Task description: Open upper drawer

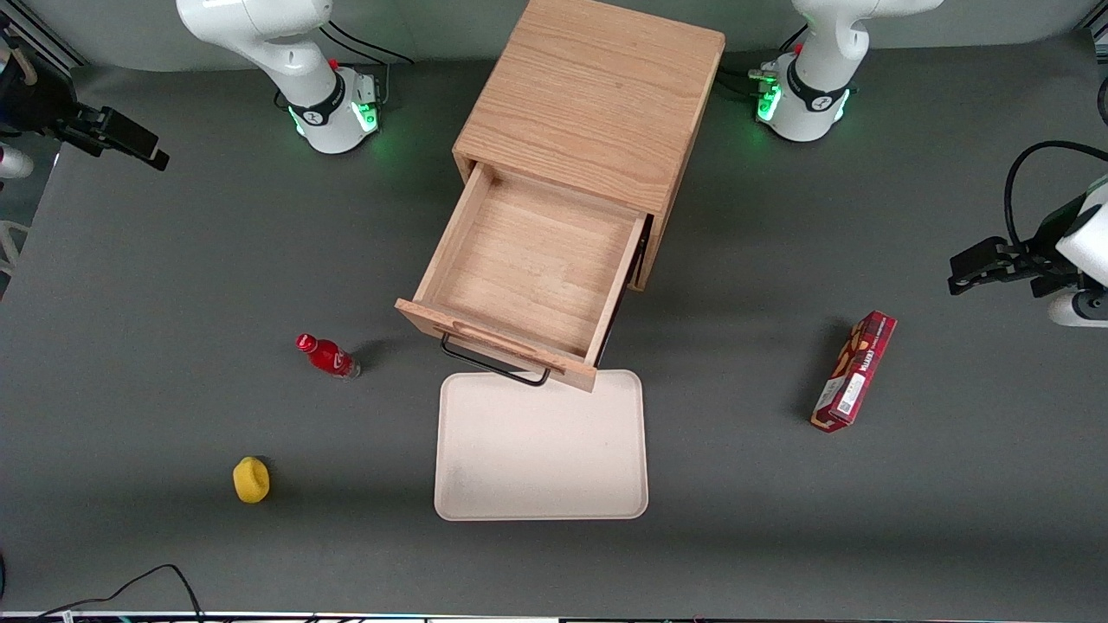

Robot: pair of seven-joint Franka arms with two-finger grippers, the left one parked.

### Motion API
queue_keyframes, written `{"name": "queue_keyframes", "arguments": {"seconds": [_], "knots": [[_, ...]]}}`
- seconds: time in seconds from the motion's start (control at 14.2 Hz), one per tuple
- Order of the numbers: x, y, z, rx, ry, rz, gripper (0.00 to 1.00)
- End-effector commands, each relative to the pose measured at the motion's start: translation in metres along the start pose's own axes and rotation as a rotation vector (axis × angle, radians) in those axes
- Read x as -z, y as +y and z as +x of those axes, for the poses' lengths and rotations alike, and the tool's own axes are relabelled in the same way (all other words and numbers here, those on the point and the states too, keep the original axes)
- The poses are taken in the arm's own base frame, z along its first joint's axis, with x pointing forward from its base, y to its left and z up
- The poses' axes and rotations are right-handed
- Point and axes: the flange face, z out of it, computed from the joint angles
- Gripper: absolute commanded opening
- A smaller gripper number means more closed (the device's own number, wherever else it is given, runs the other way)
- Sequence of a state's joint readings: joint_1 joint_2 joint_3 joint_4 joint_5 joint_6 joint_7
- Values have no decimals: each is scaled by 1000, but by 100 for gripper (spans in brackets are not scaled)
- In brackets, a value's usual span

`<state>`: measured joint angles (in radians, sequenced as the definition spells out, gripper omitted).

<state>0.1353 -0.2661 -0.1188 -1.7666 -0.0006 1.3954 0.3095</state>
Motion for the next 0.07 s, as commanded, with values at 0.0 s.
{"name": "queue_keyframes", "arguments": {"seconds": [0.0], "knots": [[0, 1, 7, -24, 21, -35, 100]]}}
